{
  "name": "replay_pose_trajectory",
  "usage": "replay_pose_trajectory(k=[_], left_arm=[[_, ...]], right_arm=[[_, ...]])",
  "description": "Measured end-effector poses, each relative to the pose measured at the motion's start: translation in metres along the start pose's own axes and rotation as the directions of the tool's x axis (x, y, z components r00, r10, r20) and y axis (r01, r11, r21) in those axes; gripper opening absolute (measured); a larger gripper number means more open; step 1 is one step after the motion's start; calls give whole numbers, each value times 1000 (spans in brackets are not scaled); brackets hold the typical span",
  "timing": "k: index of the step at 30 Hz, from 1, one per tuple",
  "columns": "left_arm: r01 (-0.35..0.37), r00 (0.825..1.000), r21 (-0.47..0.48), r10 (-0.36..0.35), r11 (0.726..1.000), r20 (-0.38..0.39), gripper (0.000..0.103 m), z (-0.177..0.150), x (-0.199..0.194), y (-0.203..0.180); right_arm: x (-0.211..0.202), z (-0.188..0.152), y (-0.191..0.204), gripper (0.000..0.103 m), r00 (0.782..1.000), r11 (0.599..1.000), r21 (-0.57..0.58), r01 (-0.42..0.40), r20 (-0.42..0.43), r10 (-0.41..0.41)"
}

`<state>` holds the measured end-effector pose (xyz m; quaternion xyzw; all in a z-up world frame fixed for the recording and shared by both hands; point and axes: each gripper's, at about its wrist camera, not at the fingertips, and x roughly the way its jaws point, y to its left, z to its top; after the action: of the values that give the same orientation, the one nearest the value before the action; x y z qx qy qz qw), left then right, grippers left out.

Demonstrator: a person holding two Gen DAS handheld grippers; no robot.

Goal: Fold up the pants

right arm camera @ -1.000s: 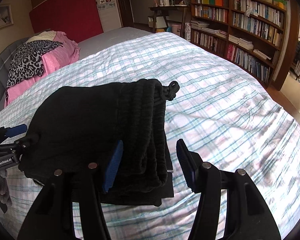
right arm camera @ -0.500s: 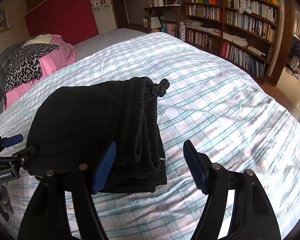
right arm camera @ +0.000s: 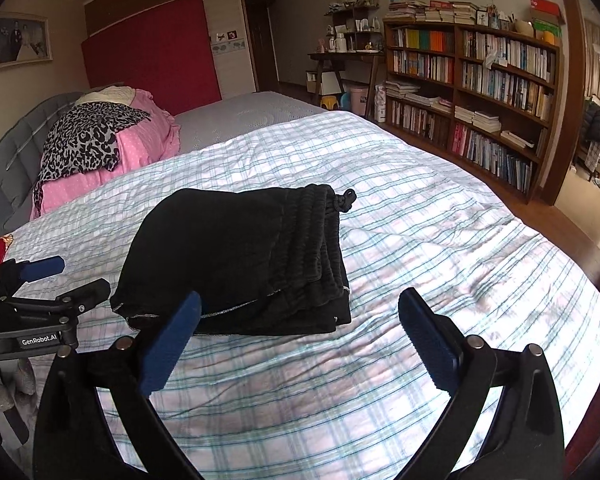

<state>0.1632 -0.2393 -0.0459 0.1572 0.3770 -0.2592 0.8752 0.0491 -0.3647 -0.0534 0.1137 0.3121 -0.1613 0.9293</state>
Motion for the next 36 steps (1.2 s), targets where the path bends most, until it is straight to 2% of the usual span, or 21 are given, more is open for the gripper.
replay_pose_trajectory(k=[6,13,21,25,36], left_arm=[[-88,993,1,88,996,74,98,-2,-34,-7],[-108,988,1,107,994,112,98,-10,-56,-14],[-125,986,-1,124,992,112,98,-13,-64,-16],[-103,991,-16,104,995,90,98,-15,-59,-13],[-116,990,-3,116,993,74,98,-15,-50,-14]], right_arm=[[-13,2,6,100,1000,1000,-3,-11,24,11],[-15,-1,9,100,999,1000,-29,11,40,-10],[-16,-4,16,100,998,997,-71,23,52,-20],[-15,-6,17,100,998,996,-81,26,51,-22],[-15,-5,17,100,998,997,-76,32,61,-27]])
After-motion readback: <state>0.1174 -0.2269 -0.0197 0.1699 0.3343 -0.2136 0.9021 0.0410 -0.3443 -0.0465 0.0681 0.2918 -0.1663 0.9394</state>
